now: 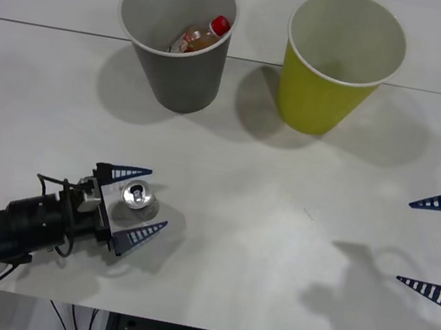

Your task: Put the can into the green bin and the plastic bottle into the gray bin

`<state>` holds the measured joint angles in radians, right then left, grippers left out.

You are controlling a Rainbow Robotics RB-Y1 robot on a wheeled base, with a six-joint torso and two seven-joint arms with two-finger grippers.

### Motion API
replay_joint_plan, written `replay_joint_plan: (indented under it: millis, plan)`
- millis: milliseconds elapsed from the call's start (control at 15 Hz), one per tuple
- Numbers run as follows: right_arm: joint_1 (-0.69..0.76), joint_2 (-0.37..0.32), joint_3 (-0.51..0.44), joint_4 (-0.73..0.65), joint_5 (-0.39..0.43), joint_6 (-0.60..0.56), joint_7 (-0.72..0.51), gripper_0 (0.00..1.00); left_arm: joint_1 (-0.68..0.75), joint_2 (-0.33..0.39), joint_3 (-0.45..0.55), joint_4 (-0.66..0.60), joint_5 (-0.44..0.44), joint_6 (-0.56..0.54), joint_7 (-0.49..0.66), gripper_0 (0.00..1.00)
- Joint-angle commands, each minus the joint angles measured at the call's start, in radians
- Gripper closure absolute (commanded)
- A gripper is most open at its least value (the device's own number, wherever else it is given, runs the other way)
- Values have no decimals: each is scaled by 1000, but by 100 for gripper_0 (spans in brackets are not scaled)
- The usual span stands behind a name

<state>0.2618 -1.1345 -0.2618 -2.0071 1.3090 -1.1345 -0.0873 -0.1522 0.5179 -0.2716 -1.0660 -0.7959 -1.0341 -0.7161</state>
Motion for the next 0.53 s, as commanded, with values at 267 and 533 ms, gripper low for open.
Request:
replay_joint_plan:
  millis: [267, 533]
  plan:
    - [0, 0, 0, 0, 0, 0, 0, 0, -3, -4, -1, 0, -2, 2, 1, 100]
    - [0, 0, 0, 0, 0, 0, 0, 0, -9, -4, 0, 0, -16, 0, 1, 100]
